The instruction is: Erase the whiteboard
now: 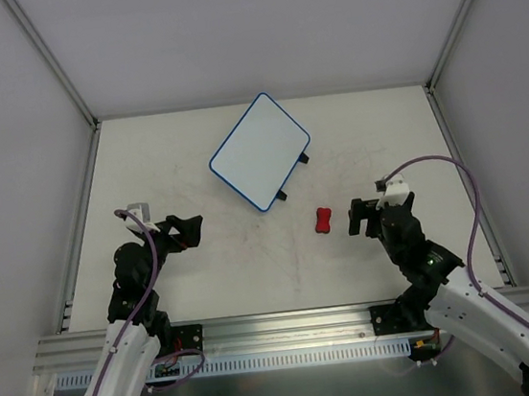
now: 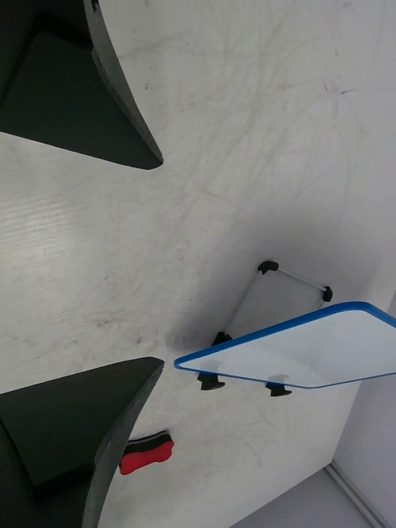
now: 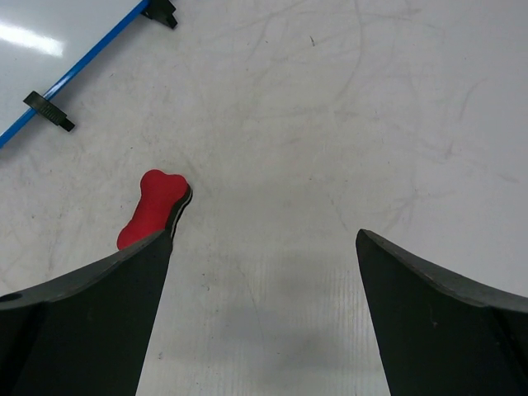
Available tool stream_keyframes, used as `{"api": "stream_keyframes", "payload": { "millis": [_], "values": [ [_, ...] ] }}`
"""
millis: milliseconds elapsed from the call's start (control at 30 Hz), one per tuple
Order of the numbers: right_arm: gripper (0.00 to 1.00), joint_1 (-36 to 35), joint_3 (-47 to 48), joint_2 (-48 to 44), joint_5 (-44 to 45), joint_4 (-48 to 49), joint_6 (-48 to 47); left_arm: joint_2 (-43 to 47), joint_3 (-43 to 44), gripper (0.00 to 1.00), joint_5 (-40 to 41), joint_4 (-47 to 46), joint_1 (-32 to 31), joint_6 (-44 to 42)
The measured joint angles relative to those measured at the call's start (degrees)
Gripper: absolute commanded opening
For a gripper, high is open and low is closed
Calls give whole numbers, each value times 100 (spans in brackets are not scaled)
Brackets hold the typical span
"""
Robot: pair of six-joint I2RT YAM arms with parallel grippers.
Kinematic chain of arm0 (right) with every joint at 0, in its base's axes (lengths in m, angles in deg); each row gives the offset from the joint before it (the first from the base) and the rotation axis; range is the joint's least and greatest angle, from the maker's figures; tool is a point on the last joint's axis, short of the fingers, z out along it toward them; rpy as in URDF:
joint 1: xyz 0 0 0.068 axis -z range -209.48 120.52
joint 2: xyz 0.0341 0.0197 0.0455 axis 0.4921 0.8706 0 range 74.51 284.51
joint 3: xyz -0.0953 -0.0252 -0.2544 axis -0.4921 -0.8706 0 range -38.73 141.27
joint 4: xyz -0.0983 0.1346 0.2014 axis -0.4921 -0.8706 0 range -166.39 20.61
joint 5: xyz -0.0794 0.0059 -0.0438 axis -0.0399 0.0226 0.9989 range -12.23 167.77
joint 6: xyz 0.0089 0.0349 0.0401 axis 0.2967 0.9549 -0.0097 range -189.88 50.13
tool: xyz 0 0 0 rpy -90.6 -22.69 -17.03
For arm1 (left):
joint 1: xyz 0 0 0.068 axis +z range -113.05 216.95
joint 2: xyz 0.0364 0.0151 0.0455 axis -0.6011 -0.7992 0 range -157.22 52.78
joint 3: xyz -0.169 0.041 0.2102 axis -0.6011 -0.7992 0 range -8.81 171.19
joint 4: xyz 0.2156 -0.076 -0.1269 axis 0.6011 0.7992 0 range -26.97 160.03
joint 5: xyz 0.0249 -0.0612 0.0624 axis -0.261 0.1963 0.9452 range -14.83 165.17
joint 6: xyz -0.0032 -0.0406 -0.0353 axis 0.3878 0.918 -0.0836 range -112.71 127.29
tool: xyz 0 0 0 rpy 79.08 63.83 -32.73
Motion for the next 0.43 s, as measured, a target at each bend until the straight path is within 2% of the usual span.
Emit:
{"api": "stream_keyframes", "payload": {
  "millis": [167, 433],
  "values": [
    [99, 0, 0, 197, -2, 11, -2, -96, 0, 99, -7, -13, 0, -2],
    [99, 0, -7, -48, -7, 11, -31, -293, 0, 99, -11, -13, 0, 0]
  ]
}}
